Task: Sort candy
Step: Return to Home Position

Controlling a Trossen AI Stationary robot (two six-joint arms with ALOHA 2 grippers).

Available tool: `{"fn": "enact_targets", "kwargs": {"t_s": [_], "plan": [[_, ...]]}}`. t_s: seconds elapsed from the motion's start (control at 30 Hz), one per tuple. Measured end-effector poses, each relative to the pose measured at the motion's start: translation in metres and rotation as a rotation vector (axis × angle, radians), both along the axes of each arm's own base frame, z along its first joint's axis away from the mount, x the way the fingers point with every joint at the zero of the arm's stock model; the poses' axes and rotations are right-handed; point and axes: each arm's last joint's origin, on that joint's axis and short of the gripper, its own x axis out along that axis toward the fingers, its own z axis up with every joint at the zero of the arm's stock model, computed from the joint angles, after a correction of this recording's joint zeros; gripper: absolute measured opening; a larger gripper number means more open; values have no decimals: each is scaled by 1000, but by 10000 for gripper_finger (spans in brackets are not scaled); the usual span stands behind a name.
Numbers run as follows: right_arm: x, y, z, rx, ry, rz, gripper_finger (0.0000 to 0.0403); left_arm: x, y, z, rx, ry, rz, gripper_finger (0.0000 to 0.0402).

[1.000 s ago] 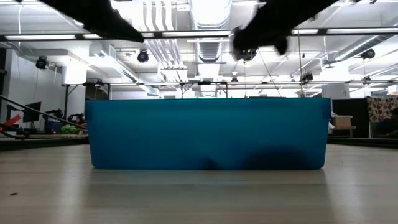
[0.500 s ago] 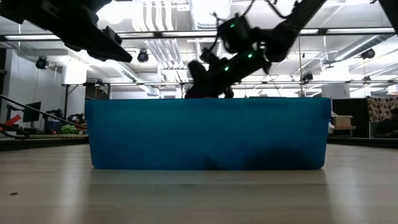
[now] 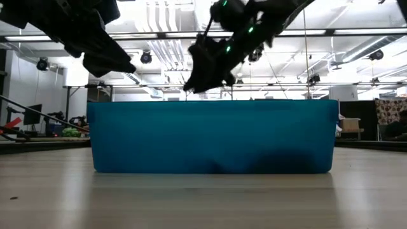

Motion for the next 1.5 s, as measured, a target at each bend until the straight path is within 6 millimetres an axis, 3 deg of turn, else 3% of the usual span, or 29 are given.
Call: {"fn": "enact_targets", "kwargs": {"t_s": [0.07,0.13,0.27,0.4,0.57,0.7,1.0,1.2,1.5], "plan": [[-5,16,3,-37,-45,55,229,2,-5,-5,25,-51,-67,114],[-14,30,1,-75,-93,106,230,0,-12,-11,58,-132,-252,114],[-46,48,-5,-116,-184,151,222,-15,-12,-4,3,-308,-517,114],[-82,55,-1,-127,-203,168,213,-39,2,10,34,-376,-491,114],[-112,58,6,-152,-254,174,199,-77,23,33,136,-411,-447,114],[-132,61,8,-156,-320,171,185,-105,33,47,203,-543,-417,114],[-173,66,-4,-156,-364,175,162,-143,46,37,291,-659,-211,114],[-200,68,-11,-172,-407,175,151,-138,47,36,300,-648,-151,114],[-238,73,-40,-191,-489,204,138,-125,46,3,279,-622,-132,114]]}}
